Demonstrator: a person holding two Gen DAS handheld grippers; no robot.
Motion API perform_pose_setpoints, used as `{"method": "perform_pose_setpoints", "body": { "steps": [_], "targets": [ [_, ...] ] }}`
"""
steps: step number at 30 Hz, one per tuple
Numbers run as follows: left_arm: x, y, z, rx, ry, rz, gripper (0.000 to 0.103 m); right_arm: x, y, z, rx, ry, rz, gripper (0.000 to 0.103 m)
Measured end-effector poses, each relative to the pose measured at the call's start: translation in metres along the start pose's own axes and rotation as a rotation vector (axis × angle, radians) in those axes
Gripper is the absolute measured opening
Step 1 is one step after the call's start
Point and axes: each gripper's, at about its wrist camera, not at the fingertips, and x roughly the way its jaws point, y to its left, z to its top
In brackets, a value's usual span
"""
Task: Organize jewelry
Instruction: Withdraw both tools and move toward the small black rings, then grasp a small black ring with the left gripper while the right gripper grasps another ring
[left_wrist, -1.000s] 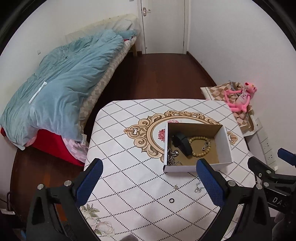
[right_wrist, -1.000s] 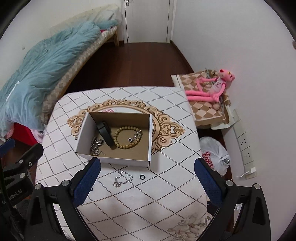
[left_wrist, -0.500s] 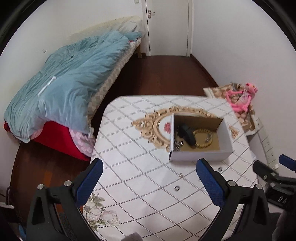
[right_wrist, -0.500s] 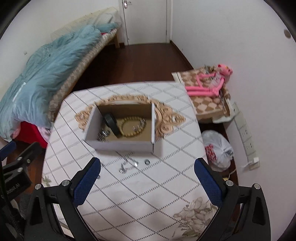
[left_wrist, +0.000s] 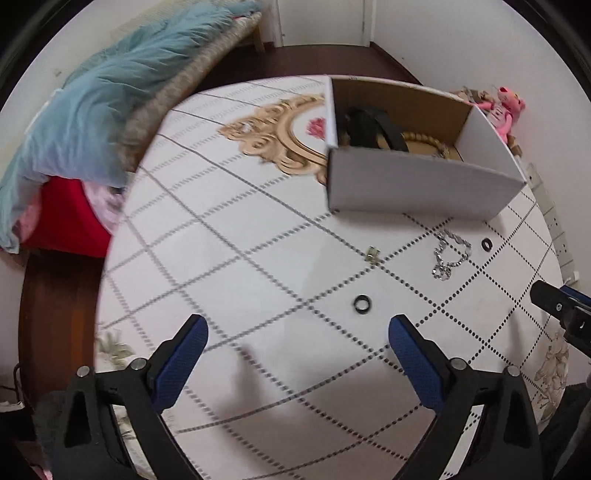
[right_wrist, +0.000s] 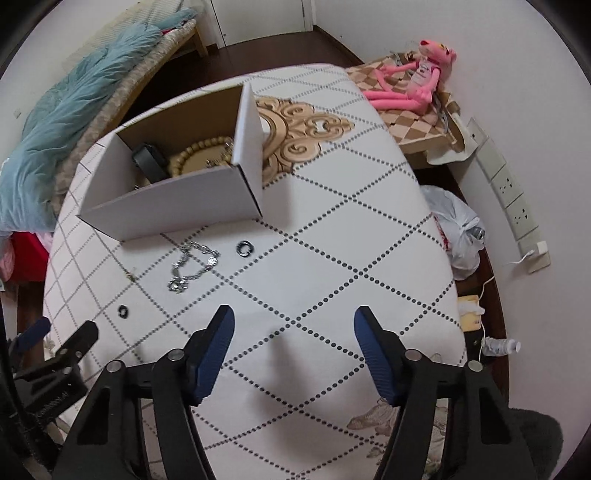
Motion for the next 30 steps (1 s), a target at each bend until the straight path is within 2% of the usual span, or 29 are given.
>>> {"method": "perform_pose_setpoints", "body": {
  "steps": [3,5,7,9,10,12,14,18,20,25,30],
  "targets": [
    [0.01,-0.008,-0.001,0.011,0.013,-0.017,0.085,0.01,-0.002,0.001,0.004,0.006,-0.006,0.06],
    [0.015,-0.013,-0.002,0.019,0.019,-0.027,0.079,0.015,-0.004,0.002,0.007,0.01,-0.004,0.06],
    [0.021,-0.019,-0.002,0.03,0.024,-0.041,0.066,0.018,-0.006,0.004,0.01,0.01,-0.007,0.059],
    [0.023,-0.025,-0.002,0.043,0.03,-0.064,0.044,0.021,-0.008,0.005,0.014,0.011,-0.008,0.059],
    [0.022,-0.026,-0.002,0.044,0.015,-0.073,0.04,0.022,-0.008,0.006,0.017,0.011,-0.009,0.059],
    [0.021,-0.029,0.0,0.058,0.003,-0.078,0.018,0.024,-0.009,0.008,0.019,0.012,-0.008,0.058],
    [0.021,-0.029,0.002,0.059,-0.005,-0.09,0.01,0.025,-0.01,0.01,0.02,0.011,-0.005,0.057],
    [0.022,-0.024,0.004,0.037,-0.015,-0.111,0.01,0.025,-0.011,0.015,0.027,0.001,0.016,0.057],
    [0.021,-0.018,0.005,0.025,-0.016,-0.111,0.01,0.026,-0.011,0.019,0.038,-0.007,0.058,0.057],
    [0.015,0.002,0.011,-0.004,-0.033,-0.083,0.01,0.035,0.004,0.03,0.009,-0.033,0.116,0.056],
    [0.016,0.018,0.011,-0.025,-0.028,-0.056,0.01,0.051,0.025,0.034,-0.043,-0.052,0.113,0.042]
  ]
}}
